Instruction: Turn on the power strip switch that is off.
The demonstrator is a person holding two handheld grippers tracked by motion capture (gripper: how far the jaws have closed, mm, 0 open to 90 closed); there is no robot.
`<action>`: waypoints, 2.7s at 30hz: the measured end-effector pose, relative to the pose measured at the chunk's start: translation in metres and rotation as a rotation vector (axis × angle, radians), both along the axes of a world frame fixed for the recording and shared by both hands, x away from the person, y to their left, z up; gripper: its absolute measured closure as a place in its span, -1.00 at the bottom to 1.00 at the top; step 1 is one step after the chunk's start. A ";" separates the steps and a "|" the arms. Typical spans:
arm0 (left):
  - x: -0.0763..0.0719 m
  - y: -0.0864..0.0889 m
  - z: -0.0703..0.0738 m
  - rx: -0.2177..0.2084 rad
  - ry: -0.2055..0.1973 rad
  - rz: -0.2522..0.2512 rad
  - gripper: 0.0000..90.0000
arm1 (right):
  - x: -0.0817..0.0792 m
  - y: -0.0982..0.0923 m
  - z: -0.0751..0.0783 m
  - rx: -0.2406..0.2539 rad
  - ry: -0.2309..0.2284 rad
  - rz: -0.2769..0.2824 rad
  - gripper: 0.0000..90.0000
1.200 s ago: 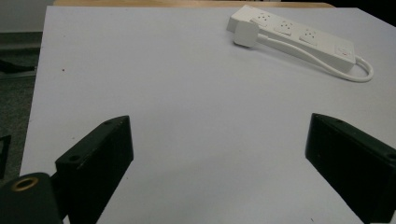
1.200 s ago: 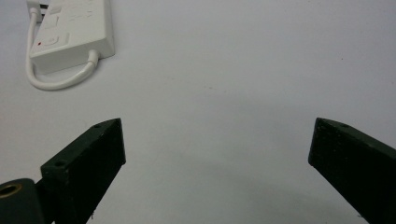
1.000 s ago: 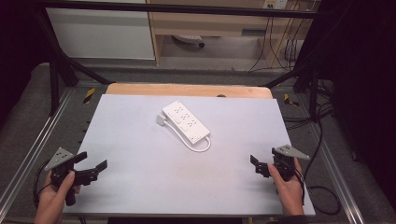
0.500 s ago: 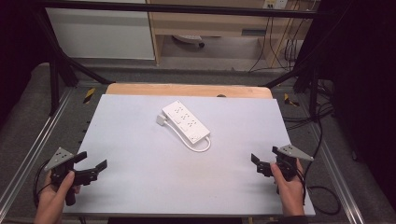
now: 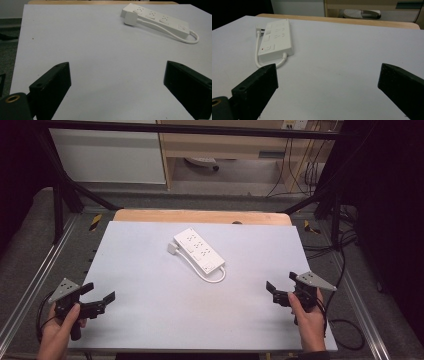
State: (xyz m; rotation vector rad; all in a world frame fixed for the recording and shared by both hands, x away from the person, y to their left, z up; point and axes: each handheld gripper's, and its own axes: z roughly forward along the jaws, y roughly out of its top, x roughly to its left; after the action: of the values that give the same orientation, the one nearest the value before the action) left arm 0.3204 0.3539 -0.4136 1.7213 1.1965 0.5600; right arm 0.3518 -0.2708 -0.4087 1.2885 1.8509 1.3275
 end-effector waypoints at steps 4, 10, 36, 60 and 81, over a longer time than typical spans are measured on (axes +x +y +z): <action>0.000 0.000 0.000 0.005 0.003 -0.001 -0.83 | 0.000 0.008 0.010 -0.016 -0.010 0.033 -0.93; 0.000 -0.001 -0.001 0.007 0.005 -0.004 -0.84 | 0.003 0.023 0.025 -0.030 -0.023 0.077 -0.94; 0.001 -0.003 -0.003 0.011 0.024 -0.018 -0.85 | 0.044 0.064 0.057 -0.037 -0.041 0.137 -0.92; 0.001 -0.005 -0.003 0.011 0.026 -0.021 -0.85 | 0.082 0.086 0.075 -0.038 -0.023 0.165 -0.91; 0.002 -0.005 -0.004 0.024 0.034 -0.028 -0.85 | 0.112 0.108 0.076 -0.066 -0.007 0.165 -0.90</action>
State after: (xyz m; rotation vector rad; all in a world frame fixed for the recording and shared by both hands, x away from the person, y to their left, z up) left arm 0.3222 0.3485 -0.4178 1.7717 1.1915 0.5323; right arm 0.4635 -0.1629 -0.3327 1.1166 2.0150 1.3398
